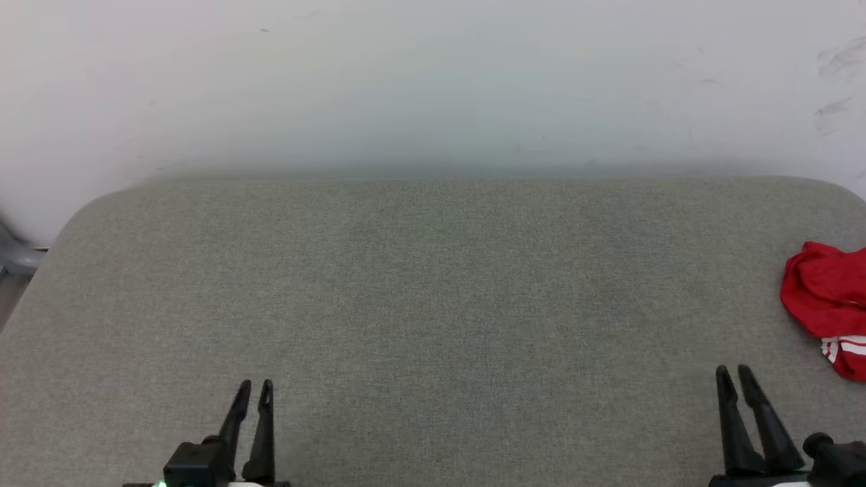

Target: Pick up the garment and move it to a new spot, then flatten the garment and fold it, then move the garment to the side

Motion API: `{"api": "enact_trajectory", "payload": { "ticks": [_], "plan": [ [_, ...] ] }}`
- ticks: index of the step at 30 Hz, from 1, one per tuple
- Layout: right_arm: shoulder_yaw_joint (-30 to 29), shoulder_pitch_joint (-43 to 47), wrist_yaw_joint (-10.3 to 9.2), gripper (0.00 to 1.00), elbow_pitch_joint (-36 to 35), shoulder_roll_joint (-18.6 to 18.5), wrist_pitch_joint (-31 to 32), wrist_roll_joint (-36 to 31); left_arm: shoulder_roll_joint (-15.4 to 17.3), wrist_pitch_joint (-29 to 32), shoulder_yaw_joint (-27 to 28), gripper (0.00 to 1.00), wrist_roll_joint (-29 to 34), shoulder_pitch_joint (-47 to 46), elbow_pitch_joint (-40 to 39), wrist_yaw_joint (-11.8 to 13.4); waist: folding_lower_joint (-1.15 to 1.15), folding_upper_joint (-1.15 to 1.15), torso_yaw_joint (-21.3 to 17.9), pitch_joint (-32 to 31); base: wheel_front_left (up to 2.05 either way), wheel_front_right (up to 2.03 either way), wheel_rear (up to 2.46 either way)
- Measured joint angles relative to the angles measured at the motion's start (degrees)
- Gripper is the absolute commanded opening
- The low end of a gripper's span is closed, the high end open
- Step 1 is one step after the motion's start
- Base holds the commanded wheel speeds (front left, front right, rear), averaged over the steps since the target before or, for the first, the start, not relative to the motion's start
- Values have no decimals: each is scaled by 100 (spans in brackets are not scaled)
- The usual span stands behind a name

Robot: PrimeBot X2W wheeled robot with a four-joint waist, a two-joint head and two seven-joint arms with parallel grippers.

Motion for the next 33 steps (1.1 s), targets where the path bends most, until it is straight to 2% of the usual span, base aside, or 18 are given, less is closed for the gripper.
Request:
{"api": "enact_trajectory", "payload": {
  "ticks": [5, 20, 21, 33],
  "plan": [
    [10, 10, 0, 0, 232, 2, 40, 121, -12, 86, 12, 0, -133, 81, 266, -1, 0, 0, -1, 2, 0, 0, 0],
    [63, -194, 0, 0, 459, -23, 381, 1837, -14, 490, 122, 0, -1848, -119, 401, -105, 0, 0, -11, 28, 0, 0, 0],
    [71, -250, 0, 0, 503, -33, 443, 2142, -14, 563, 148, 0, -2160, -177, 419, -113, 0, 0, -12, 32, 0, 0, 0],
    [89, -449, -1, 0, 658, -64, 682, 3253, -14, 831, 233, 0, -3301, -354, 512, -182, 0, 0, -20, 52, 0, 0, 0]
  ]
}}
